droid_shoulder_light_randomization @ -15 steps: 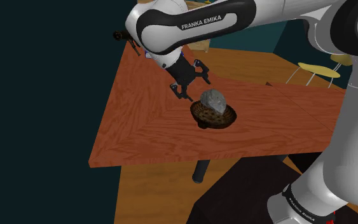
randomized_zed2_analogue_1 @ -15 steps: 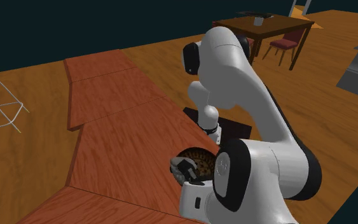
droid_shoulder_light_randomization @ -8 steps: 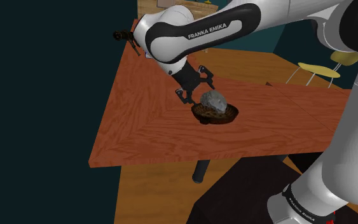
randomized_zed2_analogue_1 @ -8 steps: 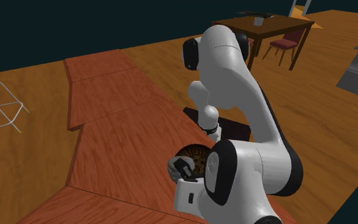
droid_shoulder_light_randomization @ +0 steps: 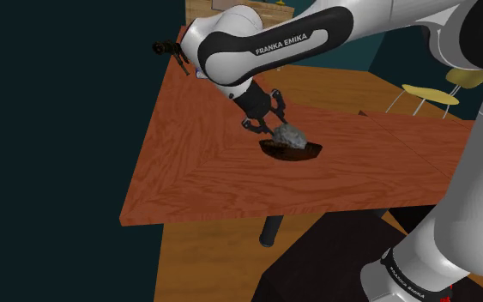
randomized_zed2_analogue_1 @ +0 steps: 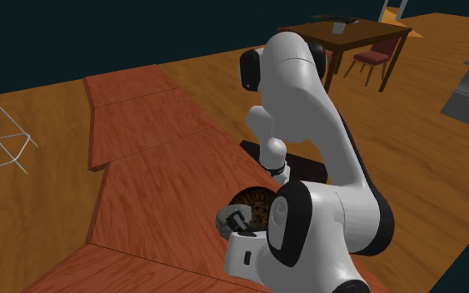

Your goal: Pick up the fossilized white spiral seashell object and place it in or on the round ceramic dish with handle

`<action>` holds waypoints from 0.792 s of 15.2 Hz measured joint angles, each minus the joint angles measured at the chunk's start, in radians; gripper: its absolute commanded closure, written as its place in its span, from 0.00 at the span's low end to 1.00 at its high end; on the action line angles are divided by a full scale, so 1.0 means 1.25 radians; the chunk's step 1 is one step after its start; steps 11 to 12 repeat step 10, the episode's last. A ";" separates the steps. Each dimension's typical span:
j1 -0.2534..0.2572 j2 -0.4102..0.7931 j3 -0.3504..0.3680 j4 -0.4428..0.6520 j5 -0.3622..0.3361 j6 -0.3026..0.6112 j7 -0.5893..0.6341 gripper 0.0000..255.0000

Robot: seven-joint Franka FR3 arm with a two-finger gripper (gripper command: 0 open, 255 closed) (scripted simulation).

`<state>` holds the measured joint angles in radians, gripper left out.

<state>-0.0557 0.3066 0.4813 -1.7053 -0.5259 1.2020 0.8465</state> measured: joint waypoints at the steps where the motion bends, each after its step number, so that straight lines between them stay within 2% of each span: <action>1: 0.001 -0.001 0.001 0.001 -0.004 -0.001 0.000 1.00; 4: -0.003 -0.013 0.002 -0.019 0.031 0.005 -0.001 1.00; 7: -0.005 -0.012 0.001 -0.026 0.042 0.010 0.000 1.00; 8: -0.005 -0.012 0.001 -0.026 0.042 0.010 0.000 0.00; 9: -0.005 -0.012 0.001 -0.026 0.042 0.010 0.000 0.00; 10: -0.011 0.003 -0.018 0.012 0.071 -0.013 0.041 0.00; 12: -0.011 0.003 -0.018 0.012 0.071 -0.013 0.041 0.00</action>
